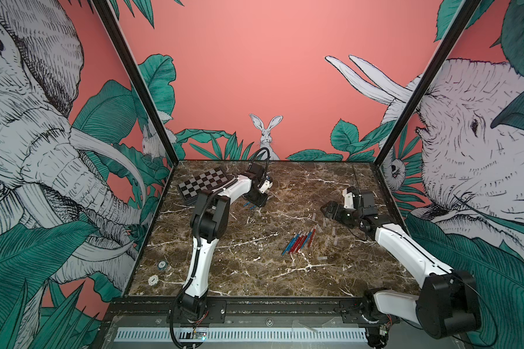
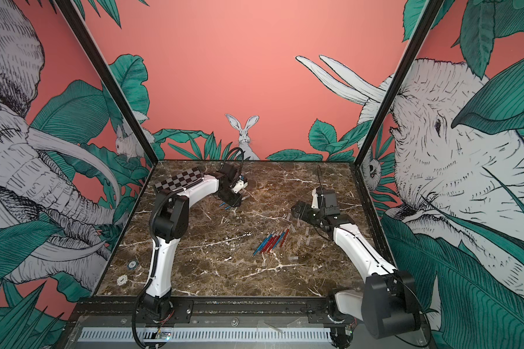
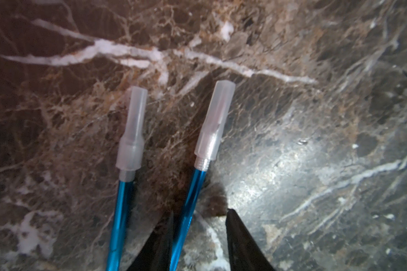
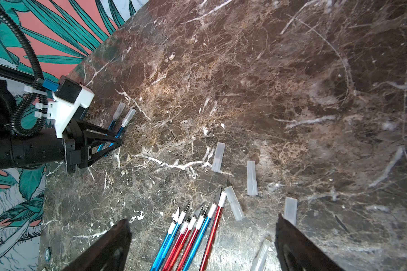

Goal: Remove protective caps from carving knives
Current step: Pick up the carving knife from the center of the board.

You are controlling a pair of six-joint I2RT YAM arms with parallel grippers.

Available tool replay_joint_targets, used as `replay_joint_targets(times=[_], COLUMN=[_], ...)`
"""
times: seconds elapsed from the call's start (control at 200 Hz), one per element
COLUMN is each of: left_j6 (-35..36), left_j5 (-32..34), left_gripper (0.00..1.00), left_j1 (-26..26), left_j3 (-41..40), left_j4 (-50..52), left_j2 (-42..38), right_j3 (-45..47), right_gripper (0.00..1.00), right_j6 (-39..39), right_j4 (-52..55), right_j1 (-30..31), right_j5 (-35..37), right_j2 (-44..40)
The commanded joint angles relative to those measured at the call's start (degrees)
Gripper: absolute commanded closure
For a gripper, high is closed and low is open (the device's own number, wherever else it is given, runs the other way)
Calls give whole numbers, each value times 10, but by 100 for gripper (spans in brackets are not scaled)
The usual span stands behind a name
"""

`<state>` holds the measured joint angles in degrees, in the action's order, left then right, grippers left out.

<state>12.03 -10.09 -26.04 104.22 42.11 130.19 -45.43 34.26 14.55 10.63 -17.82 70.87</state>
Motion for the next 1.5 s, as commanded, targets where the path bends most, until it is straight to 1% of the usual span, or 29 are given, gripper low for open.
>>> replay_joint_targets(times=[0.0,0.4,0.53,0.64,0.99,1.035,1.275,1.41,1.495], left_j6=[2,1,4,4,1,0,-5,-7,-8], left_j5=[-9,-5,0,0,20,21,25,21,13], left_gripper=[61,62,69,71,71,75,81,91,93], left_j1=[-8,-19,-20,-20,-28,-28,-29,-29,-33], left_j3=[-1,-3,-6,-15,-57,-61,-65,-62,-62], left_j4=[22,23,26,27,24,22,19,20,23], left_j2=[-3,7,8,6,3,2,-4,-11,-29], right_j3=[10,10,10,8,7,7,5,6,5], right_gripper=[7,7,7,7,7,7,7,8,8], right_j6=[3,2,2,2,2,2,1,0,1], right_j4=[-14,-15,-16,-16,-18,-18,-20,-20,-20], right_j1=[-4,-4,-4,-4,-5,-5,-6,-5,-6], right_j5=[0,-4,-4,-4,-5,-6,-7,-6,-6], right_j2=[-8,-8,-9,-9,-6,-5,-3,-6,-7])
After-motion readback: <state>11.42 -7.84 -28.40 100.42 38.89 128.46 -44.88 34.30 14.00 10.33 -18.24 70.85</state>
